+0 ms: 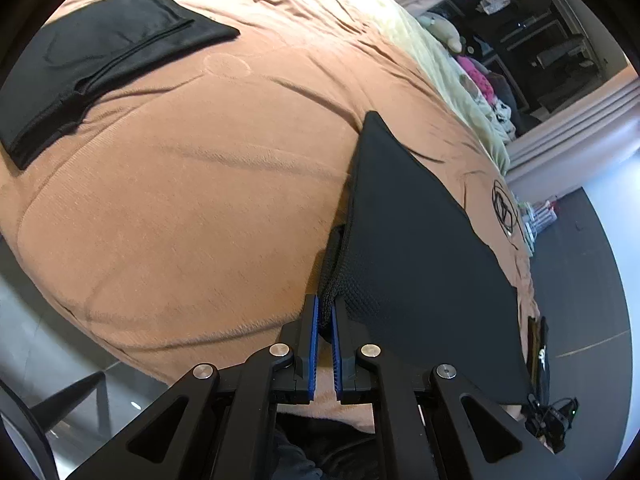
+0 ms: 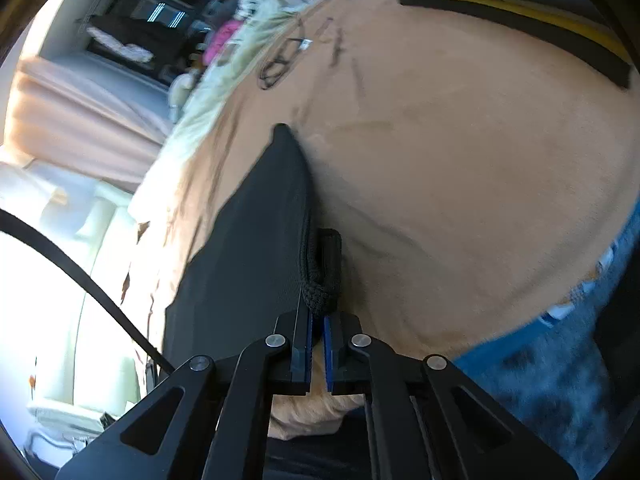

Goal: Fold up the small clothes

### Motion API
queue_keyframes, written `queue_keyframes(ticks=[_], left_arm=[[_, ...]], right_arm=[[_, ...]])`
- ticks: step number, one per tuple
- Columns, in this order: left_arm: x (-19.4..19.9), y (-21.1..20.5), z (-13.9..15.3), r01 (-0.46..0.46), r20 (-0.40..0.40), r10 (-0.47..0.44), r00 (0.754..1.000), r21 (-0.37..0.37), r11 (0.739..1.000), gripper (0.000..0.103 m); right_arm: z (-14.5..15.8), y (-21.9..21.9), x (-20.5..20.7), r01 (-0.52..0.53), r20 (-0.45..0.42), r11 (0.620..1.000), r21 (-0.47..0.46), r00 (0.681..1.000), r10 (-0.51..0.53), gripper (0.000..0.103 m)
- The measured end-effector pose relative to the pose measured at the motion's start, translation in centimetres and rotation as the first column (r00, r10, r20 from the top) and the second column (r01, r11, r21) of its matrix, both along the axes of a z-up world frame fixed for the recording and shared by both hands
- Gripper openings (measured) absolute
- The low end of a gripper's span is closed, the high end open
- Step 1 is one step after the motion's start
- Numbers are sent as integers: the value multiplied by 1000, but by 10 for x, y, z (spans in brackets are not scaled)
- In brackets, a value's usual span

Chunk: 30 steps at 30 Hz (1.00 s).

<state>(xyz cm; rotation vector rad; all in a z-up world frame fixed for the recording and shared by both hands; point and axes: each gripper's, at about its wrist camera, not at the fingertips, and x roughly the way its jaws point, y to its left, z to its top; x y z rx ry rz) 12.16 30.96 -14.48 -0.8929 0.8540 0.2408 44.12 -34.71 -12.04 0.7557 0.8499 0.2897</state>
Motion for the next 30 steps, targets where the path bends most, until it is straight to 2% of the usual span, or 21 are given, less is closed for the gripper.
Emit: queue_keyframes(ticks=[2, 3, 4, 5, 6, 7, 8, 12, 17, 27, 30], left_arm=[[-3, 0, 0, -4, 6, 4, 1000, -7, 1000, 9], [-5, 0, -1, -6, 10, 6, 1000, -8, 1000, 18], [-6, 1, -2, -8, 12, 8, 1000, -13, 1000, 24], [-9, 3, -4, -13, 22, 13, 1000, -28, 1000, 39], [-12, 4, -5, -19, 31, 20, 999, -38, 999, 49], [-14, 6, -6, -26, 36, 27, 999, -41, 999, 51], [-15, 8, -6, -31, 43, 32, 999, -40, 999, 52], [-12, 8, -8, -20, 52, 23, 998, -55, 998, 52], [-2, 3, -15, 6, 36, -3, 999, -70, 998, 51], [7, 4, -33, 20, 24, -17, 1000, -131, 991, 51], [7, 5, -34, 14, 30, -10, 1000, -136, 991, 50]], right_arm=[[2, -4, -1, 16, -41, 1000, 13, 999, -16, 12], [5, -6, -2, 29, -54, 1000, 7, 998, -29, 16], [11, -6, -5, 41, -48, 999, -3, 998, -41, 25], [19, -6, -9, 52, -27, 999, -18, 998, -52, 37], [25, -5, -11, 54, -12, 998, -27, 998, -54, 44], [34, -3, -14, 59, 11, 997, -45, 998, -59, 57], [39, 0, -17, 60, 26, 996, -60, 998, -59, 62], [61, 36, -18, -18, 94, 989, -146, 995, 32, 62], [67, 91, -9, -123, 112, 966, -229, 982, 151, 62], [53, 183, 33, -291, 80, 890, -350, 938, 338, 61], [49, 211, 46, -350, 63, 862, -367, 915, 399, 54]])
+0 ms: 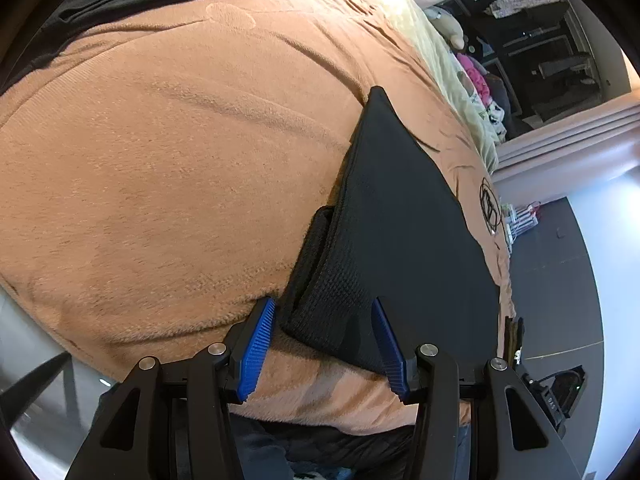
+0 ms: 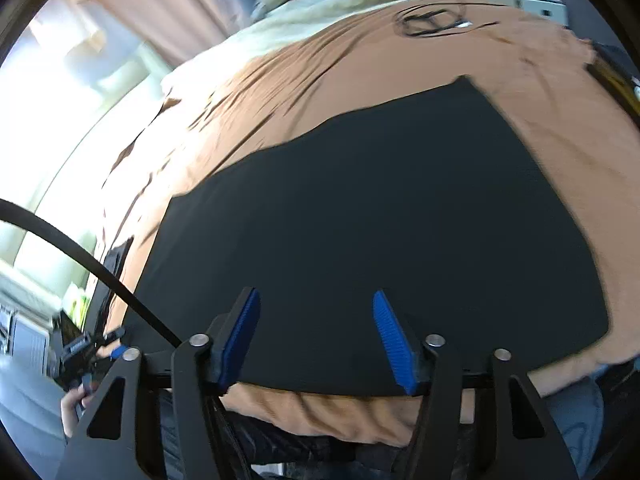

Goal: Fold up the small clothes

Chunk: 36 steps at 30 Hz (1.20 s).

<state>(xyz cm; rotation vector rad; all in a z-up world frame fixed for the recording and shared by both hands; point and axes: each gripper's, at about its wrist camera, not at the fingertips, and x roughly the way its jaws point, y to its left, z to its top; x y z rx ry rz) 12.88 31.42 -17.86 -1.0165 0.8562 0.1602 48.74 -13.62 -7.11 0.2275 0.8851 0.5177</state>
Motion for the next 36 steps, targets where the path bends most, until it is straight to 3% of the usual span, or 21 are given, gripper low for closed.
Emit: queue_keyframes(ticks=[4, 8, 12, 21, 27, 36], left_arm=[[3, -2, -1, -6, 1, 6, 1000, -5, 1000, 41], [4, -1, -3, -22, -18, 22, 1000, 6, 1000, 23], [3, 0, -3, -36, -26, 37, 999, 12, 999, 14], [-4, 0, -4, -93, -42, 92, 995, -3, 996, 12], [-6, 0, -5, -126, -56, 126, 991, -10, 992, 12], [-4, -1, -7, -150, -59, 148, 987, -25, 988, 12]], right_arm=[[-7, 27, 19, -62, 2, 997, -44, 998, 63, 47], [-12, 51, 38, -100, 5, 991, -88, 995, 101, 40], [-20, 78, 58, -149, -20, 983, -108, 989, 148, 35], [-39, 128, 103, -212, -56, 957, -198, 977, 205, 25], [-40, 154, 143, -186, -53, 942, -281, 983, 178, 18], [-37, 183, 213, -144, -60, 937, -318, 989, 132, 14]])
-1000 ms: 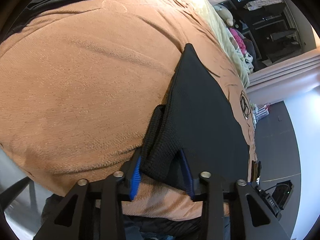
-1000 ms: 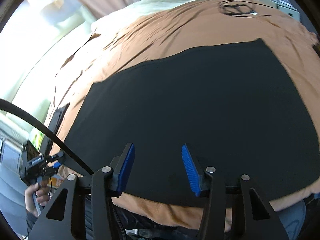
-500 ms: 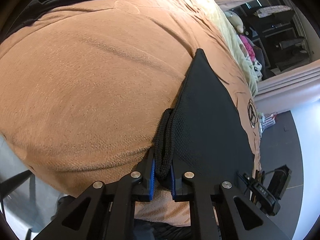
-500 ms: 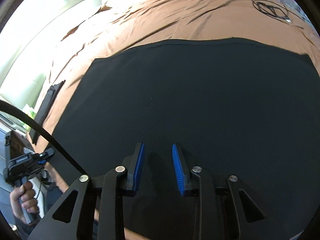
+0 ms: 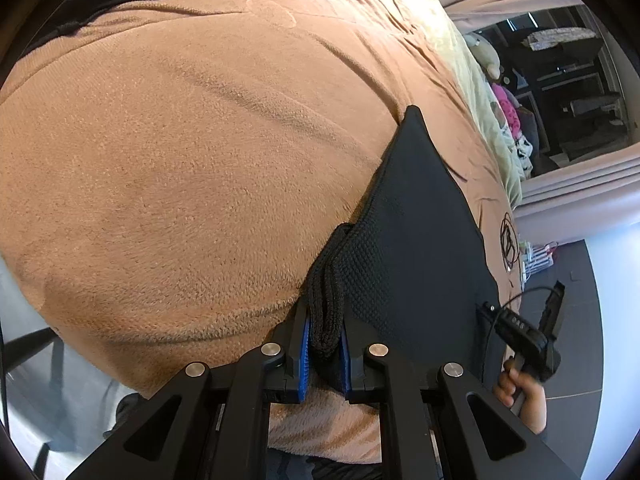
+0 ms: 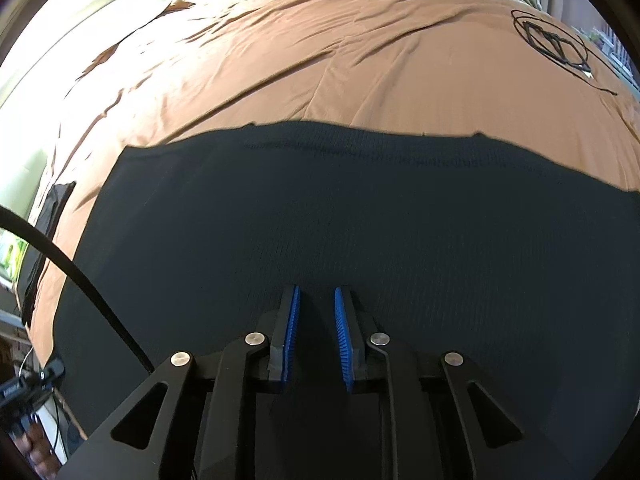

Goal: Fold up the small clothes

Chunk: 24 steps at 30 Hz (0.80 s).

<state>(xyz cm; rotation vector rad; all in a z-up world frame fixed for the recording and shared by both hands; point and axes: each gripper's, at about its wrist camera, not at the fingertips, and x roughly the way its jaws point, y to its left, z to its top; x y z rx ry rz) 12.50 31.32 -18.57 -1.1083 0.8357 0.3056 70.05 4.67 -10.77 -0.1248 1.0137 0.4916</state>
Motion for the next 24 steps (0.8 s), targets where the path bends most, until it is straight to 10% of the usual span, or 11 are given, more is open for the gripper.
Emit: queue_keyframes(ticks=[24], left_arm=[[-8, 2, 0, -3, 48, 5, 999, -35, 999, 9]], right_arm=[[2, 40, 75, 76, 46, 994, -74, 996, -73, 11]])
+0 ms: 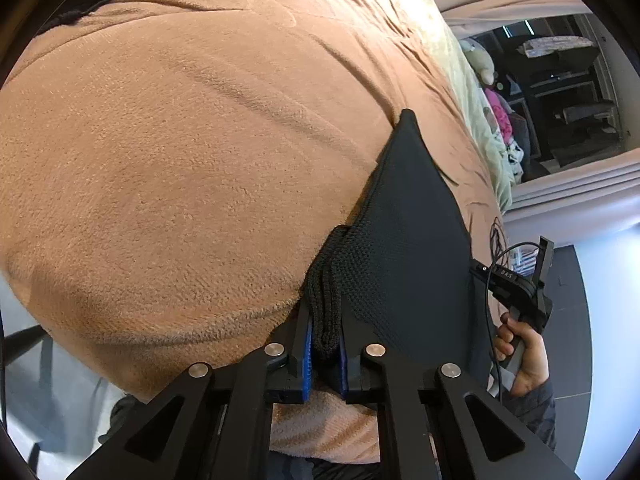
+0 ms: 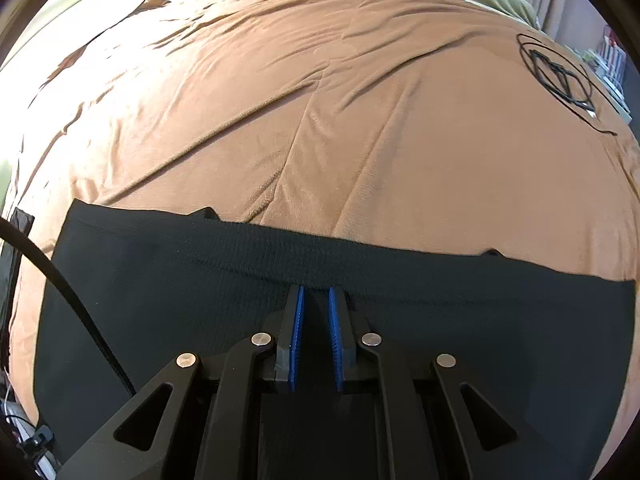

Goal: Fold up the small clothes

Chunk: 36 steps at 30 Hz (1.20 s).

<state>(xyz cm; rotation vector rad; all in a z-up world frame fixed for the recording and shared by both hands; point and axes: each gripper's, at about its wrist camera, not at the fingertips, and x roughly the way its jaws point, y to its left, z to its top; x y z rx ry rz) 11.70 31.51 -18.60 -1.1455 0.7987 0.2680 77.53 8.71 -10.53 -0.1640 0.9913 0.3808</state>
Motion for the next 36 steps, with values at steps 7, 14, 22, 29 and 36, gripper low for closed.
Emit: queue_keyframes(ticks=[7, 14, 22, 29, 36], left_arm=[[-5, 0, 1, -8, 71, 11, 997, -41, 999, 8], [-6, -4, 16, -3, 99, 7, 995, -35, 999, 7], [5, -16, 49, 32, 132, -33, 991, 8, 999, 7], [15, -23, 75, 50, 170, -54, 984, 24, 998, 7], [36, -33, 107, 103, 216, -111, 970, 51, 993, 7]], right_arm=[[19, -12, -36, -8, -19, 1000, -19, 1000, 8, 15], [36, -28, -74, -23, -21, 999, 29, 999, 24, 30], [26, -55, -126, -47, -20, 991, 125, 999, 50, 30], [-5, -77, -162, -57, -73, 984, 168, 995, 70, 30], [-12, -105, -198, 8, -41, 977, 212, 999, 0, 30]])
